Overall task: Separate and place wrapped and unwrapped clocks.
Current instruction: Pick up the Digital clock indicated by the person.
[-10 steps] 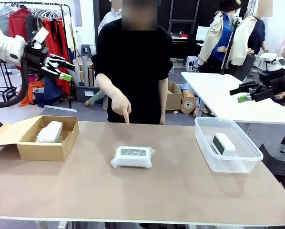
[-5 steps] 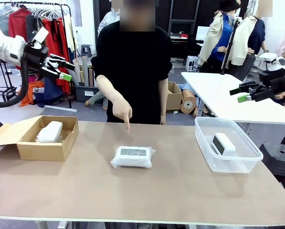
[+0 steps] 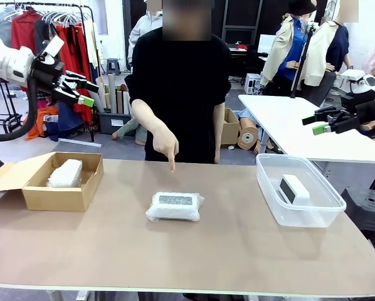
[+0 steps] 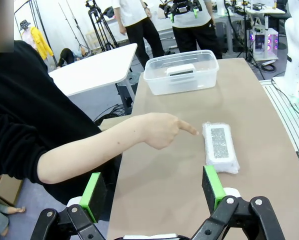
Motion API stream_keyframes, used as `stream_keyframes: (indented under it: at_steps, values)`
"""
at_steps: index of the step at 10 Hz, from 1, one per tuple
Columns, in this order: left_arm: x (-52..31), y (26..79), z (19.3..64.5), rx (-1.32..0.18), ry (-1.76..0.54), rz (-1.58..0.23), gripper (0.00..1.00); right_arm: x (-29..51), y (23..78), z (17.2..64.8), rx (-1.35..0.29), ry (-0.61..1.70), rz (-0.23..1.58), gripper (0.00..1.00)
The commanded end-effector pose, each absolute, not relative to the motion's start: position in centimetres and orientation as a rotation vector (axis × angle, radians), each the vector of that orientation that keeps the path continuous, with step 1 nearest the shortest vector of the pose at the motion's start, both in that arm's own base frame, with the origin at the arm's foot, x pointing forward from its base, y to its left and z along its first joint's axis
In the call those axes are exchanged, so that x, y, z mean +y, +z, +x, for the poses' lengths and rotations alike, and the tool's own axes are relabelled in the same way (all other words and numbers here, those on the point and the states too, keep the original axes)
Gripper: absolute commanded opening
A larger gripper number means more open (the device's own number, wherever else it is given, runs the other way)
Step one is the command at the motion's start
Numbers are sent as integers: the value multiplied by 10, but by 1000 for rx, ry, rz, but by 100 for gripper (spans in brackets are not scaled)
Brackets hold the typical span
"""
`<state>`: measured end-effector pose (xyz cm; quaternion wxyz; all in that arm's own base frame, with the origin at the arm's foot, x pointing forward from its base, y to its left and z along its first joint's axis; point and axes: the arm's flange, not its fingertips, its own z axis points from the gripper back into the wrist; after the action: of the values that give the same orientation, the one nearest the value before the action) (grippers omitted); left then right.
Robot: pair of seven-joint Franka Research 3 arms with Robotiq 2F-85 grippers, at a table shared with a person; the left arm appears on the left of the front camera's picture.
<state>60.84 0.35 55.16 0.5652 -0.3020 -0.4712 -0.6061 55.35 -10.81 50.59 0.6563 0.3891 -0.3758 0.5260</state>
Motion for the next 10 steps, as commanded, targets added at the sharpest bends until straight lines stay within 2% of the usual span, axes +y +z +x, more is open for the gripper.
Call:
stream_keyframes:
  at_steps: [1, 10]
  values:
    - [5, 552, 607, -1107, -1429, -713, 100, -107, 508, 553, -847, 1192, 881, 100]
    - [4, 552, 608, -1108, -1425, -710, 100, -107, 508, 553, -847, 1192, 881, 100]
